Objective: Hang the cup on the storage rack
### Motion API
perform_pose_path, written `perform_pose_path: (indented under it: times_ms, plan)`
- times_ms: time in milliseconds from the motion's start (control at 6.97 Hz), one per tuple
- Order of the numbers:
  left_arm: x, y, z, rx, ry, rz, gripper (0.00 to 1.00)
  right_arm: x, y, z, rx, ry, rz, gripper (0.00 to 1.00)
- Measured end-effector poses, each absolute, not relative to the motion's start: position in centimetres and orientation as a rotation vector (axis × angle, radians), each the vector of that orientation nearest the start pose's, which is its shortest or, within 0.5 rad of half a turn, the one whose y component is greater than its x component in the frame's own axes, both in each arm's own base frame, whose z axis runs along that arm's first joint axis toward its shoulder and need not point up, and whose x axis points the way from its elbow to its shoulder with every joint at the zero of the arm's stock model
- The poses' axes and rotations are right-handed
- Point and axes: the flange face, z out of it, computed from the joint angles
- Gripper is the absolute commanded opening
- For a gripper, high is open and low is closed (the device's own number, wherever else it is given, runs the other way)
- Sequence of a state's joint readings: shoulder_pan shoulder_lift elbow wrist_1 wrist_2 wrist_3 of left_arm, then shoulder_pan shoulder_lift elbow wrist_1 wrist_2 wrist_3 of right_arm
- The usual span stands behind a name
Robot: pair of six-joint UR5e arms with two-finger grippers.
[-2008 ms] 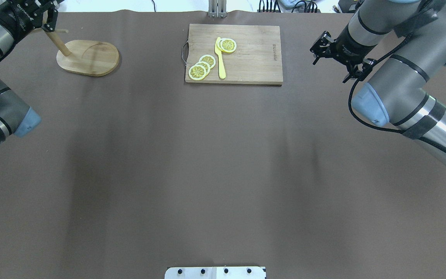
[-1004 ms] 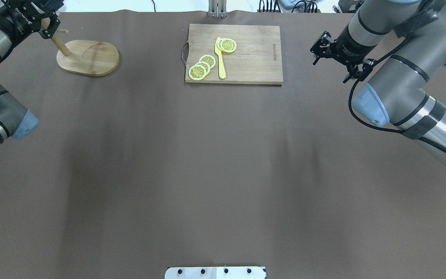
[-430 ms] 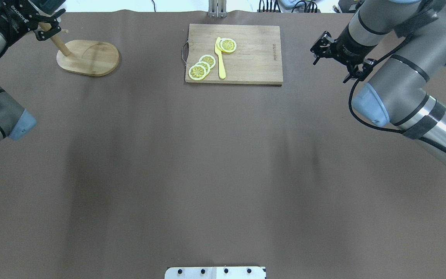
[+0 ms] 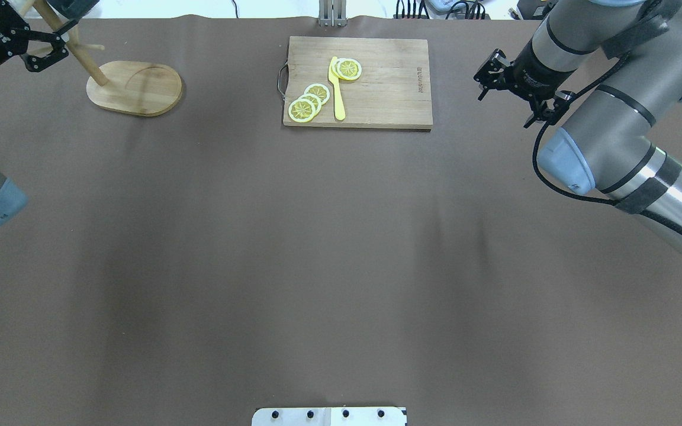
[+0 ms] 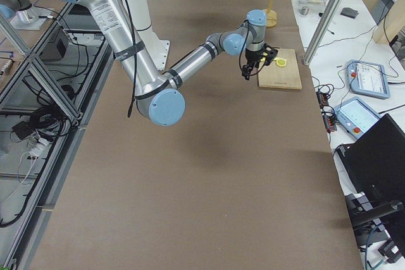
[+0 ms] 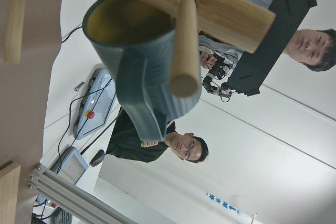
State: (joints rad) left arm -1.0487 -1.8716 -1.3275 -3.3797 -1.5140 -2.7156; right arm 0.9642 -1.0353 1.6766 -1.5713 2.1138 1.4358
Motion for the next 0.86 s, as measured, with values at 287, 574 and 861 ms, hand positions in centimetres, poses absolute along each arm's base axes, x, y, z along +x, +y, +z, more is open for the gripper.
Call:
perform_pose_path:
  times_ms: [287,574,861]
  plan:
    - [7.5,-56.4,39.8,0.008,2.138,-1.431,0.99,-31.0,-58.9,30.4,-0.122,-0.819,0.606,1.00]
    - [-0.9,-55.4,38.7,0.244,1.939,-1.295,0.99,-30.8,-58.6,30.7,-0.108,-0.815,0.605,1.00]
    - [-3.7,-53.9,42.1,0.479,1.712,-1.155,0.99,-30.5,-58.4,31.3,-0.105,-0.809,0.601,1.00]
